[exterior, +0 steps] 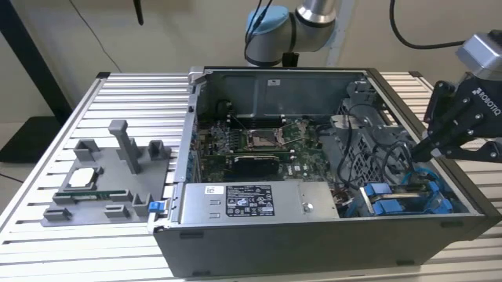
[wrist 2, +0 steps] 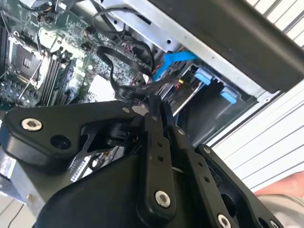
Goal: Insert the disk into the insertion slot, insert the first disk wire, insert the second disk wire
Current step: 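Insert the second disk wire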
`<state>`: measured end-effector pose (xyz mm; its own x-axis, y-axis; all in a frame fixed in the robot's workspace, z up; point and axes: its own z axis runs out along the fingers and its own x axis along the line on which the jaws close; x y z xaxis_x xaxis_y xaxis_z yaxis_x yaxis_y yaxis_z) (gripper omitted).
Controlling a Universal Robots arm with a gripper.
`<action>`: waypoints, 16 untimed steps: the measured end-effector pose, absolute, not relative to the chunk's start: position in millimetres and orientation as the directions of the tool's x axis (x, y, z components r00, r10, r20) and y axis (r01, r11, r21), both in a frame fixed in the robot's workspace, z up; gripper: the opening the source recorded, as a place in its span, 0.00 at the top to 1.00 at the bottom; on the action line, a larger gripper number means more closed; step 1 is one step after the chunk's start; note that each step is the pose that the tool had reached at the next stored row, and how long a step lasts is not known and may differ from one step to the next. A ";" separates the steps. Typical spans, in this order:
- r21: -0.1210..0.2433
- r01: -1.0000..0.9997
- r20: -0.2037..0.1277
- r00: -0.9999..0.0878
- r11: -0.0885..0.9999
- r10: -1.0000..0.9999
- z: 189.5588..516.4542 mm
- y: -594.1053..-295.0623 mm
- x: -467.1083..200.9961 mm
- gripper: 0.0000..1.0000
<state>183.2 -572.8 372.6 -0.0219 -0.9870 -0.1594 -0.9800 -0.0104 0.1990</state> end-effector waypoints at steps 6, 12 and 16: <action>0.196 -0.981 -0.160 -0.021 -0.010 -0.987 372.7 -572.8 166.0 1.00; 0.184 -0.983 -0.163 -0.019 -0.011 -0.986 372.7 -572.8 158.1 1.00; 0.153 -0.988 -0.159 -0.014 -0.010 -0.987 371.9 -572.8 153.3 1.00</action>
<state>153.3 -572.8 371.9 -0.0141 -0.9871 -0.1592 -0.9882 -0.0105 0.1528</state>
